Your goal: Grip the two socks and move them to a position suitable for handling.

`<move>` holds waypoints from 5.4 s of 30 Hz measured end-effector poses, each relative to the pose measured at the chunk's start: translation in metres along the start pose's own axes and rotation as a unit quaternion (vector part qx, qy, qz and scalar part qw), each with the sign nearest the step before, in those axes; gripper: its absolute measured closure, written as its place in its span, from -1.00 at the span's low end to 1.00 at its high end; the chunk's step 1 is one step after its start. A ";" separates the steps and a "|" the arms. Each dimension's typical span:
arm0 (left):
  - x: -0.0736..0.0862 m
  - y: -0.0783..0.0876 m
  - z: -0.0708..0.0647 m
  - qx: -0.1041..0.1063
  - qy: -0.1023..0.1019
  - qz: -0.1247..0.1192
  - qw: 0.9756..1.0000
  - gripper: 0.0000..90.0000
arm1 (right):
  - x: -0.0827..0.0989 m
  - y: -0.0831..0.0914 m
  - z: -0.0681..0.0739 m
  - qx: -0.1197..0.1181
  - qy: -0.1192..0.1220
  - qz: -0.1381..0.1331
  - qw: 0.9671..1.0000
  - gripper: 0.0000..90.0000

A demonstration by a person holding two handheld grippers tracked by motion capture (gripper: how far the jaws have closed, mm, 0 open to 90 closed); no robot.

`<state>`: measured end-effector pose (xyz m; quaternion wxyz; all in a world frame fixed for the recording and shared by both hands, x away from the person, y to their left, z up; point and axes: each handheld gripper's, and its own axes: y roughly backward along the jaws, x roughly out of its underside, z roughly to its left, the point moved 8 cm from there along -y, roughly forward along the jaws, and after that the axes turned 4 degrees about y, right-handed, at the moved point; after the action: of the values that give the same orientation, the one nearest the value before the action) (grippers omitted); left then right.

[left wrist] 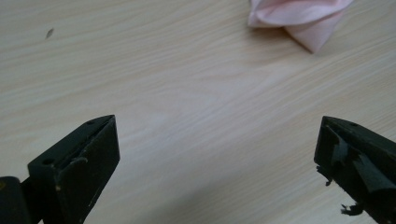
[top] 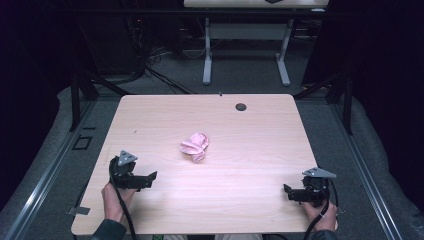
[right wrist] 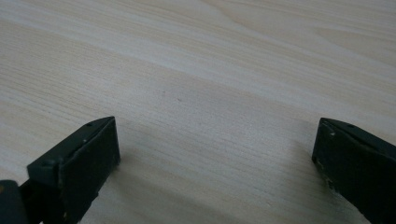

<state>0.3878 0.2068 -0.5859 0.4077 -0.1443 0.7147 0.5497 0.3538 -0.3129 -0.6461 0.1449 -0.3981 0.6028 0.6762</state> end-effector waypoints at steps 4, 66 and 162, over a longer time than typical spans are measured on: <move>-0.018 -0.008 -0.013 0.014 -0.019 -0.001 1.000 -1.00 | 0.000 0.000 0.000 0.000 -0.001 0.001 1.000 -0.99; -0.077 -0.074 -0.084 0.085 -0.073 0.037 0.993 0.66 | -0.001 0.002 -0.003 0.009 -0.007 -0.008 1.000 -0.86; -0.095 -0.173 -0.081 0.047 -0.062 0.127 0.989 0.32 | -0.001 0.002 -0.003 0.012 -0.007 -0.010 1.000 -0.80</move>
<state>0.5263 0.0494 -0.6263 0.3845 0.0014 0.7254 0.5709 0.3539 -0.3162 -0.6436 0.1608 -0.3975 0.6059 0.6701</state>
